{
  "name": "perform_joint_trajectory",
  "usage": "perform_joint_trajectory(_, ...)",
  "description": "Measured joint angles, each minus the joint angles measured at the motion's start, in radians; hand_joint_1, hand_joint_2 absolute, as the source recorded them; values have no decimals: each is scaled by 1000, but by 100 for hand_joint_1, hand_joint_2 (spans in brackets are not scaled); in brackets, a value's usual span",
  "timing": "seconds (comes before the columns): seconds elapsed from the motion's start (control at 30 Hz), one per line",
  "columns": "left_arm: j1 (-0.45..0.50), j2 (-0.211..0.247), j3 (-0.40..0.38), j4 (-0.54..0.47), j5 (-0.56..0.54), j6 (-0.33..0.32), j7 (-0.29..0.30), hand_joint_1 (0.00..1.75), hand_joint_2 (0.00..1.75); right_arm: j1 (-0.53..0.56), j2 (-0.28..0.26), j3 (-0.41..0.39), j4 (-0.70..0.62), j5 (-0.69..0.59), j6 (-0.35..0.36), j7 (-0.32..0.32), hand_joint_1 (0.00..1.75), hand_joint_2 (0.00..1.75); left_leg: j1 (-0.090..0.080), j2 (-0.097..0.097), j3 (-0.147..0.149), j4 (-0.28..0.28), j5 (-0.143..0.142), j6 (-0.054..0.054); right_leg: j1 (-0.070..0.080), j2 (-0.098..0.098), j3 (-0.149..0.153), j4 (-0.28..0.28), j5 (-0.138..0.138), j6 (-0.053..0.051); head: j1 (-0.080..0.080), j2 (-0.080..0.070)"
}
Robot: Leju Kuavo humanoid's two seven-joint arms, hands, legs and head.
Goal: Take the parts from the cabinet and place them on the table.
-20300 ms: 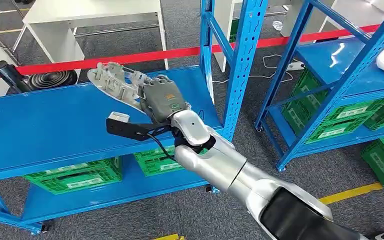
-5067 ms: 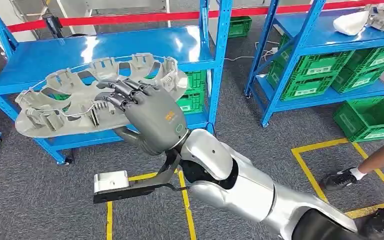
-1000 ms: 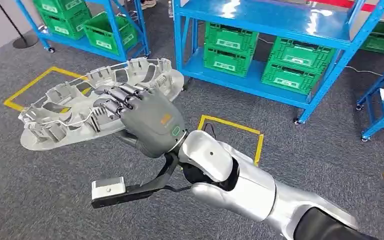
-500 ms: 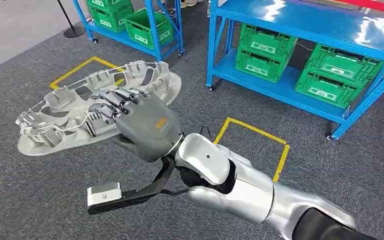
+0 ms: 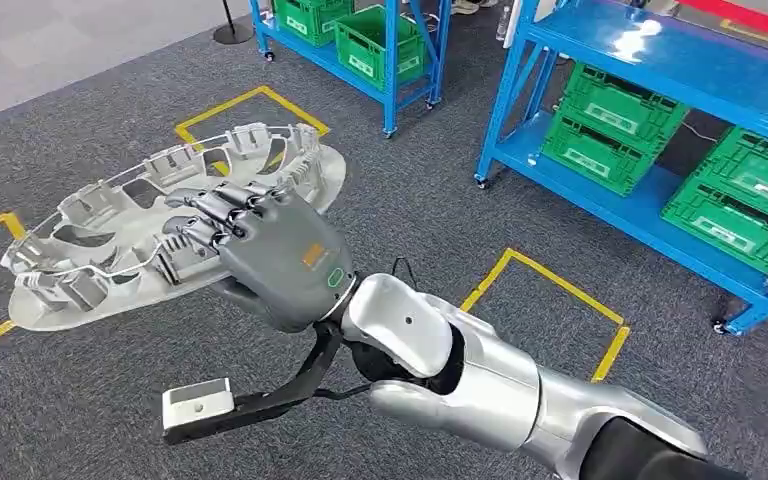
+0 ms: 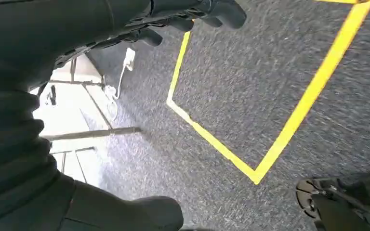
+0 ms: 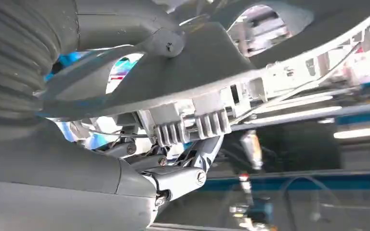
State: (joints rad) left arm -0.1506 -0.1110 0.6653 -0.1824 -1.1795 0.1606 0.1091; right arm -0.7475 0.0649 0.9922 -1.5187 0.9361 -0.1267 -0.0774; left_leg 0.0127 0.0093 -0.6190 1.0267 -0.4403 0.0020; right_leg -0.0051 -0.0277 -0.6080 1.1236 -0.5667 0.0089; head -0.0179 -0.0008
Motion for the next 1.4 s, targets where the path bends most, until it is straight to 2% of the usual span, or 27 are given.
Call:
perform_joint_trajectory(0.07, -2, -2, 0, 0, -1, 0, -1, 0, 175, 6, -1, 0, 1, 1, 0, 0, 175, 175, -1, -31, -4, 1, 2, 3, 1, 24, -83, 172, -76, 3, 1, 0)
perform_joint_trajectory(0.13, 0, -2, 0, 0, -2, 0, 0, 0, 175, 12, -2, 1, 2, 3, 0, 1, 175, 175, -2, -62, -5, 2, 2, 3, 1, 27, -117, 229, -72, 0, 0, 0)
perform_joint_trajectory(0.17, 2, -1, 1, 0, -2, 0, 0, 0, 175, 14, -2, 2, 2, 5, 0, 2, 175, 175, -2, -77, -5, 3, 3, 3, 1, 28, -99, 186, -38, -3, 1, 0)
perform_joint_trajectory(0.23, 1, -1, 2, 0, -2, 0, 1, 0, 175, 14, -1, 4, 2, 6, 0, 0, 175, 175, -2, -111, -5, 7, 5, -2, 0, 52, -9, -2, 60, -12, 1, 0)
perform_joint_trajectory(0.27, 1, -3, 2, 0, -2, 0, 1, 0, 175, 14, -1, 4, 2, 8, 0, -2, 175, 175, 2, -120, -8, 8, 6, -5, -2, 111, 21, -75, 71, -18, 0, 0)
perform_joint_trajectory(0.37, 3, -2, 3, 0, 0, 0, -7, 0, 175, 13, 0, 4, 2, 9, -2, -6, 175, 175, 2, -147, -18, 3, 14, -27, 5, 91, 20, -82, 76, -20, 3, 0)
perform_joint_trajectory(0.4, 6, -2, 3, 0, 0, 0, -9, 0, 175, 12, 1, 5, 2, 9, -2, -6, 175, 175, 5, -159, -19, -4, 19, -36, 9, 80, 22, -84, 78, -27, 3, 0)
perform_joint_trajectory(0.43, 7, 0, 4, 0, 0, 0, -10, 0, 175, 12, 4, 5, 2, 9, -2, -5, 175, 175, 5, -161, -26, -3, 18, -42, -2, 63, 27, -99, 86, -37, 3, 0)
perform_joint_trajectory(0.5, 7, 1, 4, 0, 0, -1, -12, 0, 175, 9, 5, 5, 3, 9, -2, -6, 175, 175, -4, -50, -56, 66, -29, -47, 0, 38, 32, -106, 90, -50, -5, 0)
perform_joint_trajectory(0.57, 3, 1, 4, 0, -3, -1, -15, 0, 175, 10, 5, 5, 3, 9, -3, -6, 175, 175, 1, -21, -130, 226, -107, -56, 2, 7, 31, -106, 88, -53, -4, 0)
perform_joint_trajectory(0.63, 5, 1, 4, 0, -4, -2, -16, 0, 175, 10, 4, 5, 6, 9, -3, -5, 175, 175, 5, -17, -168, 314, -124, -63, 2, -23, 32, -105, 86, -53, -5, 0)
perform_joint_trajectory(0.67, 6, 1, 4, 0, -4, -2, -14, 0, 175, 10, 4, 5, 8, 9, -3, -5, 175, 175, 8, -13, -150, 283, -101, -65, 1, -36, 32, -105, 86, -52, -5, 0)
perform_joint_trajectory(0.73, 6, 3, 4, 0, -4, -2, -15, 0, 175, 9, 4, 5, 8, 9, -3, -6, 175, 175, 10, 12, -53, 111, -25, -68, -1, -59, 33, -101, 81, -45, -5, 0)
perform_joint_trajectory(0.77, 4, 3, 4, 0, -4, -2, -15, 0, 175, 9, 4, 5, 8, 9, -3, -6, 175, 175, 10, 59, 0, 21, -1, -68, 0, -69, 34, -95, 76, -38, -5, 0)
perform_joint_trajectory(0.8, 0, 2, 4, 0, -5, -2, -15, 0, 175, 8, 4, 5, 8, 8, -4, -6, 175, 175, 0, 70, 7, 6, -9, -52, 11, -78, 31, -88, 69, -29, -5, 0)
perform_joint_trajectory(0.83, -1, 1, 4, 0, -5, -2, -14, 0, 175, 8, 3, 5, 8, 8, -4, -6, 175, 175, 1, 52, 2, 7, -5, -36, 8, -84, 32, -90, 70, -25, -1, 0)
perform_joint_trajectory(0.93, 2, 3, 4, 0, -6, -2, -13, 0, 175, 3, 3, 5, 8, 6, -5, -7, 175, 175, -3, 19, -3, 3, 0, -16, 6, -116, 40, -96, 69, -8, -1, 0)
perform_joint_trajectory(0.97, 3, 3, 4, 0, -6, -2, -12, 0, 175, 1, 3, 5, 7, 6, -5, -8, 175, 175, 2, 7, 0, -2, 4, -8, -1, -86, 41, -83, 56, 0, -1, 0)
perform_joint_trajectory(1.0, 1, 3, 4, 0, -6, -2, -10, 0, 175, 0, 3, 5, 7, 5, -6, -10, 175, 175, 3, -3, -1, -2, 7, -3, -4, -24, 21, -35, 23, 3, 0, 0)
perform_joint_trajectory(1.03, -2, 3, 4, 0, -6, -2, -8, 0, 175, 0, 1, 5, 7, 5, -7, -10, 175, 175, 3, -14, -3, -2, 8, 1, -5, 6, -15, 41, -17, 4, 2, 0)
perform_joint_trajectory(1.1, -3, 2, 4, 0, -11, -2, -6, 0, 175, 1, -6, 5, 9, 2, -10, -10, 175, 175, 0, -43, -7, -2, 10, 5, -2, 24, -97, 202, -78, 5, 3, 0)
perform_joint_trajectory(1.13, -2, 2, 4, 0, -12, -3, -6, 0, 175, 1, -8, 5, 10, -3, -12, -10, 175, 175, -1, -57, -9, 0, 10, 5, -1, 26, -118, 235, -78, 2, 3, 0)
perform_joint_trajectory(1.17, -1, 2, 4, 0, -15, -4, -5, 0, 175, 1, -9, 5, 10, -6, -13, -10, 175, 175, -2, -72, -9, 1, 11, 5, 1, 28, -114, 217, -53, -2, 3, 0)
perform_joint_trajectory(1.23, -2, 3, 4, 0, -23, -7, -5, 0, 175, 1, -10, 5, 10, -9, -14, -5, 175, 175, -2, -105, -9, 4, 13, 2, 2, 44, -39, 56, 40, -16, 3, 0)
perform_joint_trajectory(1.27, -4, 2, 4, 0, -26, -9, -5, 0, 175, 1, -10, 5, 9, -8, -17, 0, 175, 175, -1, -119, -9, 4, 14, 0, 5, 74, 8, -42, 81, -24, 3, 0)
perform_joint_trajectory(1.3, -4, -2, 4, 0, -28, -12, -4, 0, 175, 1, -10, 5, 9, -4, -20, 6, 175, 175, 2, -126, -14, 5, 16, -5, 3, 130, 25, -86, 76, -27, 1, 0)
perform_joint_trajectory(1.4, -6, -2, 3, 0, -38, -14, 2, 0, 175, -1, -10, 5, 5, 5, -22, 17, 175, 175, 10, -159, -25, -4, 27, -26, 16, 96, 22, -91, 85, -30, 3, 0)
